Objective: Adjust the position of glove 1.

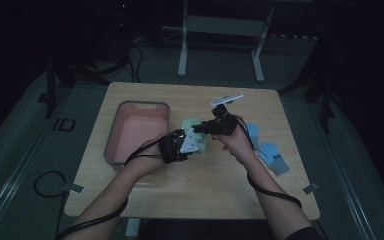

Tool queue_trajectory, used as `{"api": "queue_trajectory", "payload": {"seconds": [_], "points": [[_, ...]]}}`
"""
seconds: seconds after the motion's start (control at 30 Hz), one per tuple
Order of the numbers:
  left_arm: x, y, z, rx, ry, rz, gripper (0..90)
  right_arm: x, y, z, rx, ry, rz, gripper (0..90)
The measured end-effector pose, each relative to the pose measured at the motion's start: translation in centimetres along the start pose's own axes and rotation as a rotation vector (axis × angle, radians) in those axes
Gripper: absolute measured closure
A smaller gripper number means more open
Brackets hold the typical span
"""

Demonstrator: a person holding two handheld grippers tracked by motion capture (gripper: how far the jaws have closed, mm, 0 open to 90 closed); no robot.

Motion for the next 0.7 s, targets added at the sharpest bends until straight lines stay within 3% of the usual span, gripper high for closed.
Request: {"api": "queue_trajectory", "payload": {"seconds": [0.47, 0.7], "points": [[-2.8, 0.8, -4.3, -0.019, 0.055, 0.021, 78.2, 3.7, 3.6, 2.0, -0.044, 0.03, 0.031, 71.9], [-4.7, 0.9, -7.6, -0.014, 0.102, 0.044, 78.2, 6.6, 6.3, 2.9, -0.051, 0.045, 0.069, 71.9]]}}
Point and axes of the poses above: each handheld gripper's, and its own axes: x roughly forward along the jaws, z roughly out of its top, y roughly to its left, the point moved 9 cm from there along x, roughly forward along the jaws, and after that the axes turned 14 degrees about x, right-handed, at the moved point
